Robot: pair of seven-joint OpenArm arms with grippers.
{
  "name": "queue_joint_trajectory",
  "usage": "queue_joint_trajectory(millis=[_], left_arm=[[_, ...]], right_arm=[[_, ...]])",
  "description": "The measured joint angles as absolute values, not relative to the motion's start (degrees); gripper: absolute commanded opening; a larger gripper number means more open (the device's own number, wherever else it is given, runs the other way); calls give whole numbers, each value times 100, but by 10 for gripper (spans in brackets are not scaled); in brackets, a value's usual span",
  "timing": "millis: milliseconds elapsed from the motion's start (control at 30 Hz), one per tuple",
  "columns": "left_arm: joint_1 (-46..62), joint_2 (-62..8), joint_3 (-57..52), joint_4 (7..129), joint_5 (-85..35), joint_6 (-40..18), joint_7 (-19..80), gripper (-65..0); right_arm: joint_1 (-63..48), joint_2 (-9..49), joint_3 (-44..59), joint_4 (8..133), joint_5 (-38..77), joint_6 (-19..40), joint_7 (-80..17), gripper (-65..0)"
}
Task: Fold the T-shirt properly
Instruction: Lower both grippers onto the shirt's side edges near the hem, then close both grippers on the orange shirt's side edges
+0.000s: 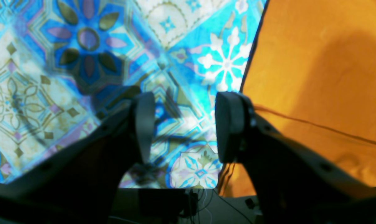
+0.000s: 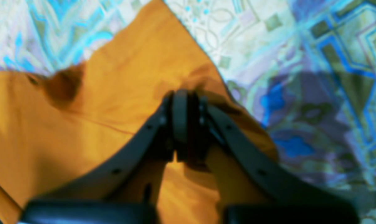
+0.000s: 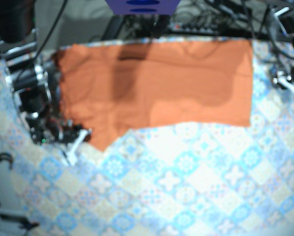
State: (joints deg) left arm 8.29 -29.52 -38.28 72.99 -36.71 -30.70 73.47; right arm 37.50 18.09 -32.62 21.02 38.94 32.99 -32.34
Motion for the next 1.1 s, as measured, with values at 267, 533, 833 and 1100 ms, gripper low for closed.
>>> queue_joint_trajectory(millis=[267,533,833,1100], left_arm=[[827,-2952,-3826,7299,-3673,-3070,7347,-350],[832,-2952,-3826,7299,-3671,-3070,7349,-350],[829,-2840,-3822,7299,-3667,-3070,7349,-350],[829,-2842,-3806,7299,-3649,-3070,7347,-350]], right_arm=[[3669,1653,-3203,2152,3621,3275,-2991,-650],[3557,1734,-3221,2685,3485,2971,-3181,-650],[3409,1839,-3221,2991,3492,2823,-2985,-532],[3319,1962,-3221,3006,3533,2825,-2840,-340]])
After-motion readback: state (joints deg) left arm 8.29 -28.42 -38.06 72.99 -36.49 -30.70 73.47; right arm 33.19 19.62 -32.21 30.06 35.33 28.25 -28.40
